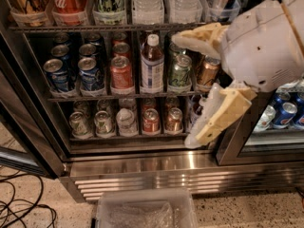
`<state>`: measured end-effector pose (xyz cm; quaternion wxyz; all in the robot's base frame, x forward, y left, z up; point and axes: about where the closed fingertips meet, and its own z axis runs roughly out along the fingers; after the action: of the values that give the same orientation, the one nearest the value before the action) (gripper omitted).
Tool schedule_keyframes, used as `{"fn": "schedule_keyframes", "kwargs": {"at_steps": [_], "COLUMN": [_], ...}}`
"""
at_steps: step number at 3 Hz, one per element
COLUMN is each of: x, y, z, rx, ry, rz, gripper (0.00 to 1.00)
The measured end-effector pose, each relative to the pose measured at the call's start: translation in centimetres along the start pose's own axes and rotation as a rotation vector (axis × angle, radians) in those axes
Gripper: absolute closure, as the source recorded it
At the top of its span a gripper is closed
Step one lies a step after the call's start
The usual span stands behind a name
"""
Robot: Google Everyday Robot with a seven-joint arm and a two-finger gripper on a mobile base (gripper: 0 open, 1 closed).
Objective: Pick coke can from middle shelf of fridge
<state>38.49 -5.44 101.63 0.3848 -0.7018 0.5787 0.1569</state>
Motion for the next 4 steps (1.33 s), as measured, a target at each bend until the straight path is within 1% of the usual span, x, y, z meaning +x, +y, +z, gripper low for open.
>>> {"fn": "schedule_keyframes", "kwargs": {"at_steps": [1,2,3,4], "x": [-3.0,-3.0,-2.2,-0.6], "y": [-0.1,-0.1,-2.4,-6.1], "z": [0.3,0.3,2.6,6.3], "rx": [0.003,0.004,0.046,0.114], "ry": [-0.068,-0.067,-0.053,-0.032], "rz": [-0.009,-0.010,0.009,0.044], "gripper": [0.00,0.00,0.00,0.00]}}
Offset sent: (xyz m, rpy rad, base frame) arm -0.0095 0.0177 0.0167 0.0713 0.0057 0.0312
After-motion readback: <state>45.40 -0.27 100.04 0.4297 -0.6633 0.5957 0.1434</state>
